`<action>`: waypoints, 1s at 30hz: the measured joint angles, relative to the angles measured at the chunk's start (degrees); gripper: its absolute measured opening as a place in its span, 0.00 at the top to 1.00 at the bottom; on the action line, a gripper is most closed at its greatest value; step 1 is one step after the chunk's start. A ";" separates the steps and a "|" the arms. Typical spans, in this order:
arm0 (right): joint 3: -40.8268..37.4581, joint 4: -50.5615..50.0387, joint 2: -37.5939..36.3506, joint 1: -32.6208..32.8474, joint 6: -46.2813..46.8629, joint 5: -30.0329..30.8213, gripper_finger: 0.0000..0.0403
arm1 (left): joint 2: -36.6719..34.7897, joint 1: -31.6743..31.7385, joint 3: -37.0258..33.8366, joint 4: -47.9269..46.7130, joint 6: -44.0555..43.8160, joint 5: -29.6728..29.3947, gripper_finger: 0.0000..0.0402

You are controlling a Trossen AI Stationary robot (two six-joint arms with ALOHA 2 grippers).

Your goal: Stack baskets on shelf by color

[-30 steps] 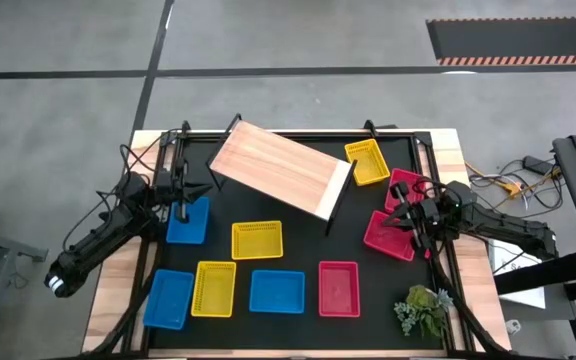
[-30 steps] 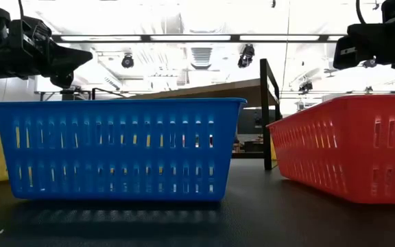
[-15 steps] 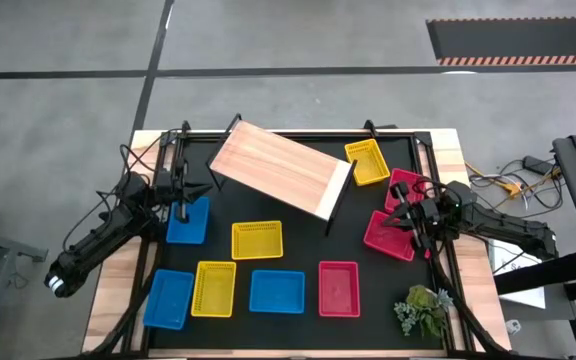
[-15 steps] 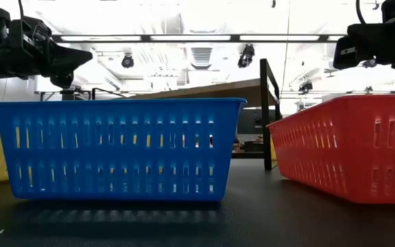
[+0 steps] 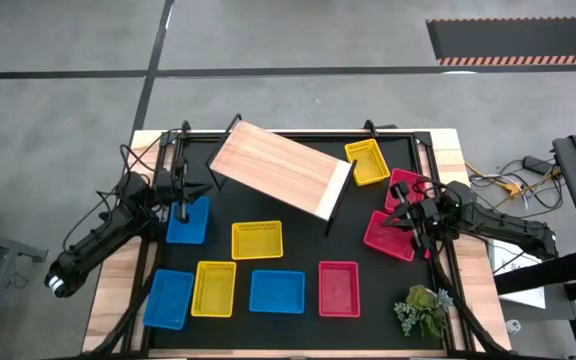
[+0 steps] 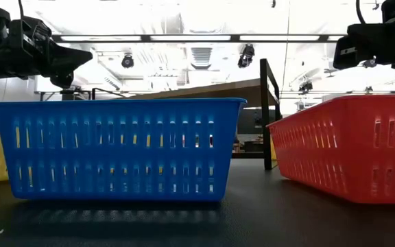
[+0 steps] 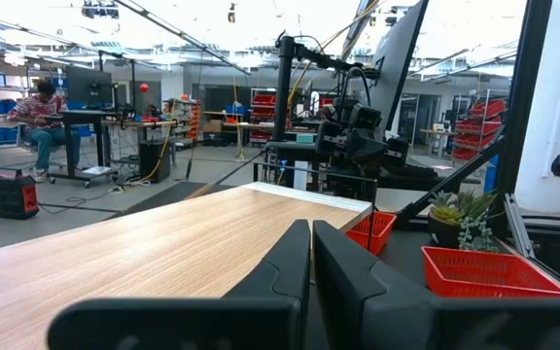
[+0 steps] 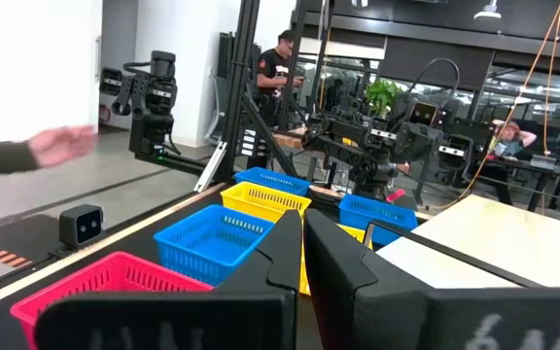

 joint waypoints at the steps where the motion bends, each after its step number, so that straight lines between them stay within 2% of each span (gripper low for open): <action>1: 0.00 0.00 0.01 0.00 0.01 0.00 0.98 | 0.00 0.02 0.02 0.00 0.02 0.00 1.00; 21: 0.00 0.01 0.00 0.02 0.03 0.01 0.98 | 0.00 0.01 0.01 0.36 2.89 -0.09 1.00; 23: 0.02 0.30 0.01 0.00 -1.15 0.07 0.98 | 0.00 -0.13 0.02 1.13 -2.39 -0.01 1.00; 25: 0.01 0.42 -0.01 0.00 -2.82 0.06 0.98 | 0.02 -0.24 0.01 1.08 -13.59 -0.09 1.00; 26: 0.00 0.43 -0.01 0.00 -2.76 0.07 0.98 | 0.02 -0.24 0.01 1.45 -16.44 -0.83 1.00; 30: 0.01 0.74 0.01 0.00 -0.62 0.07 0.98 | 0.00 -0.24 0.00 5.54 -18.05 -2.03 1.00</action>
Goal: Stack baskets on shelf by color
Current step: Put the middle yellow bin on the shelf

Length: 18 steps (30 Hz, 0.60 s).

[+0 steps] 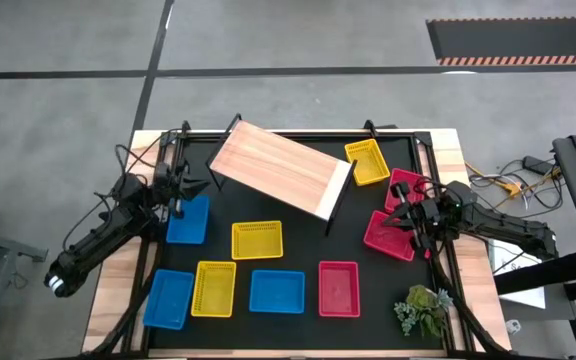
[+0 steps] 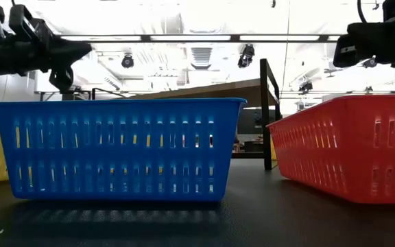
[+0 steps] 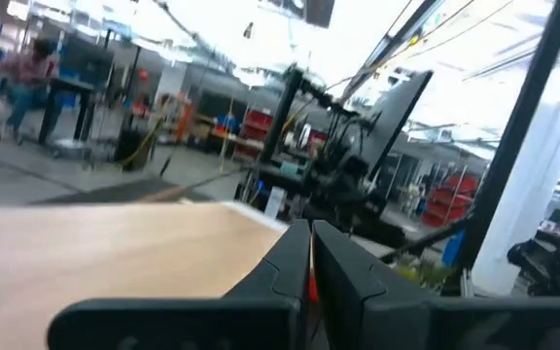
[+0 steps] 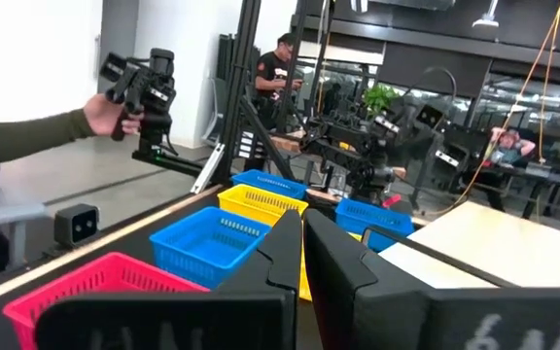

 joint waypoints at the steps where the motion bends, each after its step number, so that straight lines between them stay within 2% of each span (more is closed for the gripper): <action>1: -0.01 0.27 0.00 0.00 0.20 0.00 0.98 | 0.00 0.00 0.00 0.78 -0.02 0.00 1.00; 5: -0.01 0.26 0.00 0.00 0.74 0.00 0.98 | 0.00 0.00 0.00 8.36 -0.34 -0.04 1.00; 10: -0.01 0.72 0.00 0.02 1.23 -0.07 0.98 | 0.00 0.00 0.00 25.52 -5.81 -0.07 1.00; 14: 0.01 1.34 0.00 0.02 10.55 0.21 0.98 | 0.00 -0.02 -0.02 39.30 -6.09 -0.07 1.00; 18: 0.06 7.65 0.00 0.01 16.42 9.88 0.98 | 0.00 -0.02 -0.04 47.18 -8.59 -0.09 1.00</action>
